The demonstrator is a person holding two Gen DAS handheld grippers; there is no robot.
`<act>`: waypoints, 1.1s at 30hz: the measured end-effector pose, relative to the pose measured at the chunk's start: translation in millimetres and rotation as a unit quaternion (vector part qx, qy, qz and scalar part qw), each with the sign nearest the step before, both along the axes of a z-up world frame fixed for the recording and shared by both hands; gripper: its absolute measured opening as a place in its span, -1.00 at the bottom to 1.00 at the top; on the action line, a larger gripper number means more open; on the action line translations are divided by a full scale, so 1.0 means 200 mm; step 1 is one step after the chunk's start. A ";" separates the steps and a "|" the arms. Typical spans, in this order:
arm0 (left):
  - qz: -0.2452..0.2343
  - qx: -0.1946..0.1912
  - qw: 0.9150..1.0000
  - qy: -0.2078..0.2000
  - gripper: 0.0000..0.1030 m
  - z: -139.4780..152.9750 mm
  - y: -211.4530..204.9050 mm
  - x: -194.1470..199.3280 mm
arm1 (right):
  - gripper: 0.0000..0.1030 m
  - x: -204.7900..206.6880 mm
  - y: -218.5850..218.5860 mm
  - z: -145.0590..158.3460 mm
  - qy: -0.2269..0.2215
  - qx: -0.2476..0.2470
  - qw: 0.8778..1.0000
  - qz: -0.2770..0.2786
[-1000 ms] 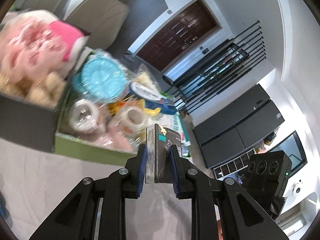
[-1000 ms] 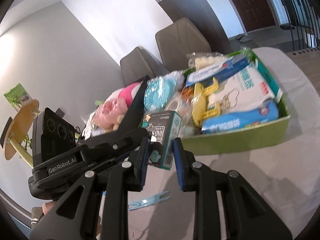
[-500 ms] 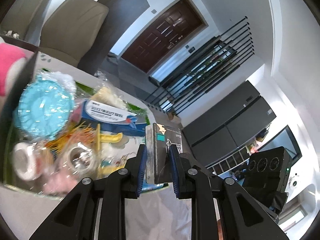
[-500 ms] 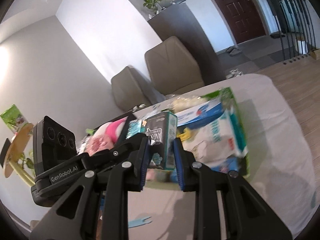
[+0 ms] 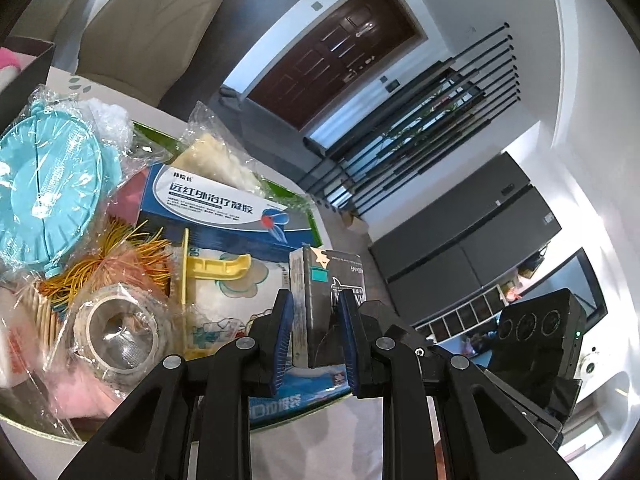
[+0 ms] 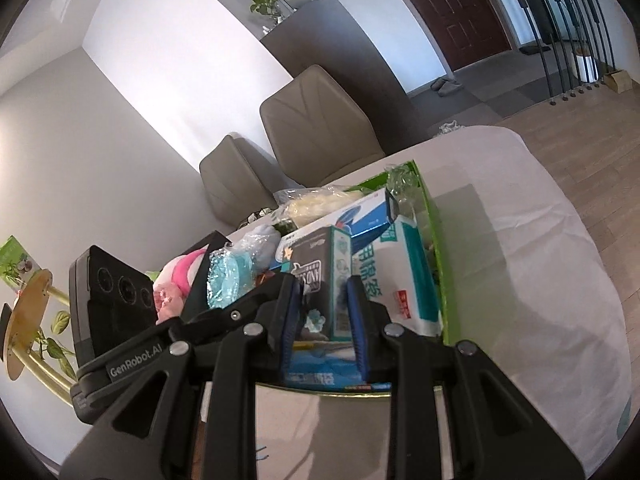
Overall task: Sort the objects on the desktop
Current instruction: 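Lower the dark card box into the green box and open the left gripper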
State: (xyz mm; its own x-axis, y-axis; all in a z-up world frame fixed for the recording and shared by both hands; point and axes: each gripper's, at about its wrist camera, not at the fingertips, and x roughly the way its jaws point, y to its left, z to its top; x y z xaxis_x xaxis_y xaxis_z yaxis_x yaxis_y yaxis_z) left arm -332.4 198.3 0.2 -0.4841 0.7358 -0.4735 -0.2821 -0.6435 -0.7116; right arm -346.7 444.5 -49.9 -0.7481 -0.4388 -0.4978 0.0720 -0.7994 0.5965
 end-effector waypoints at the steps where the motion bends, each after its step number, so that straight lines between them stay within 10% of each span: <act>1: 0.000 -0.001 1.000 -0.001 -0.58 -0.01 0.00 0.00 | -0.51 0.00 0.00 0.00 0.000 0.000 1.000 0.000; 17: 0.015 -0.034 0.999 -0.003 -0.58 -0.04 -0.01 0.00 | -0.50 -0.05 -0.02 -0.10 -0.011 -0.014 1.000 -0.001; 22: 0.013 -0.017 1.000 -0.007 -0.58 -0.03 -0.04 0.00 | -0.02 -0.05 0.00 -0.10 -0.006 -0.031 0.999 -0.004; 33: 0.030 -0.009 0.999 0.013 -0.58 0.06 -0.14 0.03 | 0.02 -0.02 0.01 -0.04 0.020 -0.041 0.999 -0.008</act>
